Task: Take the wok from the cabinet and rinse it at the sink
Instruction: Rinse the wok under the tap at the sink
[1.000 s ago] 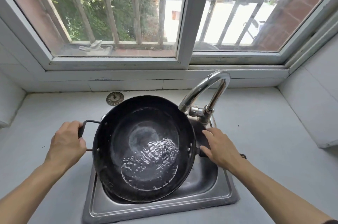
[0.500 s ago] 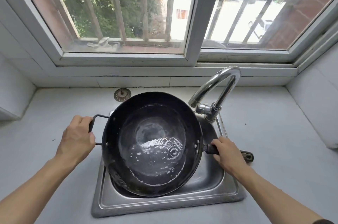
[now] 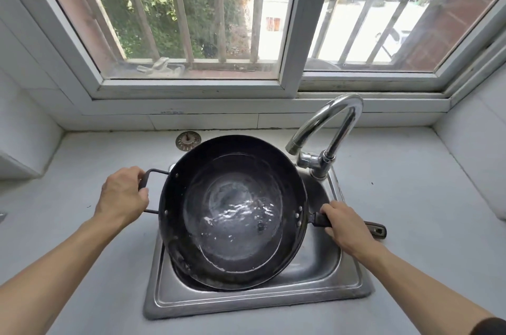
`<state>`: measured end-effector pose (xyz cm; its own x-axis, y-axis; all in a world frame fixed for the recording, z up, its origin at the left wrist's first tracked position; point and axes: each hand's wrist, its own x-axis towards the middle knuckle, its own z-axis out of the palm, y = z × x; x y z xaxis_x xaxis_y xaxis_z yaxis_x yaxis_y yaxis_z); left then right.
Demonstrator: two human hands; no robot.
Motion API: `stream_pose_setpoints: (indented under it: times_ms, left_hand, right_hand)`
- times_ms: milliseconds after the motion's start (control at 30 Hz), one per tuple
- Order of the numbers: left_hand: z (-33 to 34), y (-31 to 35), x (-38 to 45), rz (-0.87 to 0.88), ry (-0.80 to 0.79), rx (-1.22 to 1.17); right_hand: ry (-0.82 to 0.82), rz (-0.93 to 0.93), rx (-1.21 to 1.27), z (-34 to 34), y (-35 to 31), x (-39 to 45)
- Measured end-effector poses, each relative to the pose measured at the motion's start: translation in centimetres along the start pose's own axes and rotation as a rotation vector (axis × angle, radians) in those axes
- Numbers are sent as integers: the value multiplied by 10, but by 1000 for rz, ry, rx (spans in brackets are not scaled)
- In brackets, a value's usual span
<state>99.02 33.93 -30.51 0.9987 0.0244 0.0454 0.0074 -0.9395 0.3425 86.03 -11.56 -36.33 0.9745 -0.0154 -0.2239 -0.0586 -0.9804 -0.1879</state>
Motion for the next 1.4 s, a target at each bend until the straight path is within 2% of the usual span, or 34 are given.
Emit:
stream_pose_setpoints:
  times_ms: [267, 567, 967, 1400]
  left_hand:
    - [-3, -5, -11, 9, 45, -63]
    - [-13, 9, -14, -13, 155, -175]
    - [-13, 4, -24, -67, 165, -264]
    - [-21, 3, -26, -86, 220, -339]
  right_hand:
    - [55, 9, 30, -8, 2, -9]
    - [193, 27, 53, -18, -3, -22]
    - [266, 33, 122, -23, -12, -27]
    - [248, 63, 103, -30, -13, -16]
